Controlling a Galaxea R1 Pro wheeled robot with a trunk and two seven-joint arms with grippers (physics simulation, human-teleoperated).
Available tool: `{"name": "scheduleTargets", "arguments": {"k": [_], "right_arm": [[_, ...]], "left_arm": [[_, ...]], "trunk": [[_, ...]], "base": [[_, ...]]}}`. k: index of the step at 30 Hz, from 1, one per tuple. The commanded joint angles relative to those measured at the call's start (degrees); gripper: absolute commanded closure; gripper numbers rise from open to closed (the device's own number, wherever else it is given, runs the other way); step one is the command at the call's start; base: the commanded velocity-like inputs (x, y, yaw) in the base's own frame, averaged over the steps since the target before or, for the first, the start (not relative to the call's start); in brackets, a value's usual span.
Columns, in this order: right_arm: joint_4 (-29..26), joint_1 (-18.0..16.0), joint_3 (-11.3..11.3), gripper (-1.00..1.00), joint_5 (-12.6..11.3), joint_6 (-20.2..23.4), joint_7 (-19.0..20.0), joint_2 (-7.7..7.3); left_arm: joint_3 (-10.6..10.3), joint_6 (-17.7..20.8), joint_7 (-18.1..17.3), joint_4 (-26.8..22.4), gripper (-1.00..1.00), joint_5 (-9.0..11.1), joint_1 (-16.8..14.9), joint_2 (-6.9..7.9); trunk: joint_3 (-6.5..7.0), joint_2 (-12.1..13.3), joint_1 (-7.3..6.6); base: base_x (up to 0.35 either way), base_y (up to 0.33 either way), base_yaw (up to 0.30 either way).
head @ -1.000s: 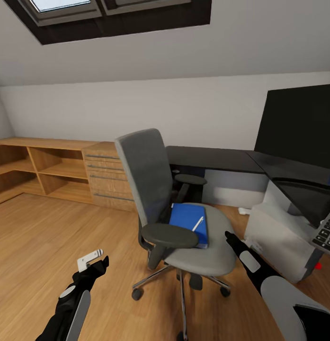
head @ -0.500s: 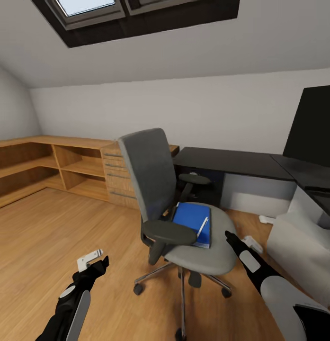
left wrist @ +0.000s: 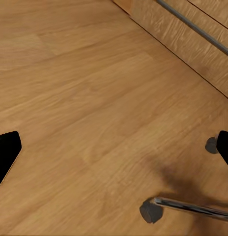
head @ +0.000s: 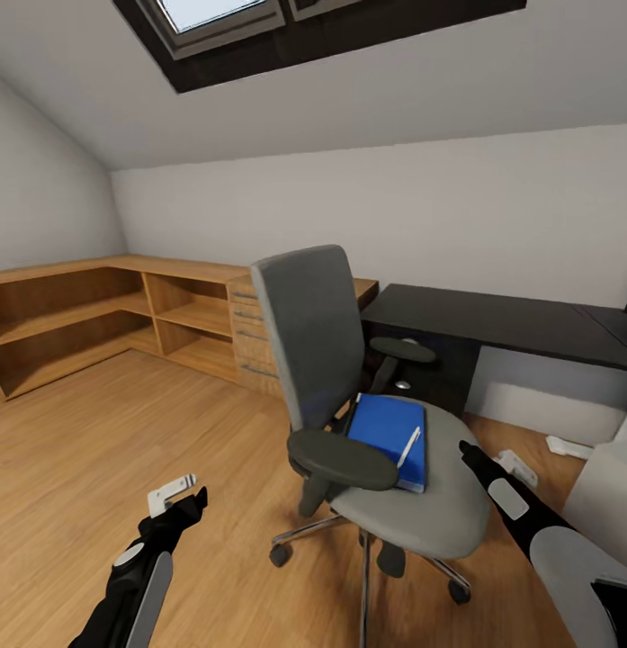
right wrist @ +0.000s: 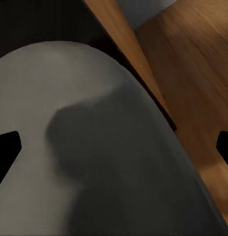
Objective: In the bedroom, organize the workspace by keeping the computer under the desk, ensuring the monitor is on the desk, placing the keyboard on the desk next to the monitor, placing the mouse on the desk next to the keyboard, moving the folder from the swivel chair onto the desk next to the mouse, stacking the notebook on top of the folder with the pen on top of the notebook, and positioning the swivel chair next to the desk.
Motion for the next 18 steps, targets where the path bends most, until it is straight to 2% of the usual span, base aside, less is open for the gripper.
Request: {"name": "scheduleTargets", "arguments": {"k": [1, 18], "right_arm": [[0.1, 0.0, 0.4, -1.0, -1.0, -0.2, -0.1, 6.38], [0.1, 0.0, 0.4, -1.0, -1.0, -0.2, -0.1, 6.31]], "left_arm": [[0.0, 0.2, 0.3, 0.0, -1.0, 0.6, 0.0, -0.06], [0.0, 0.2, 0.3, 0.6, -1.0, 0.6, 0.0, -0.08]], "trunk": [[-0.07, 0.0, 0.01], [-0.07, 0.0, 0.01]], "base": [[0.007, 0.0, 0.087], [-0.008, 0.0, 0.007]]}}
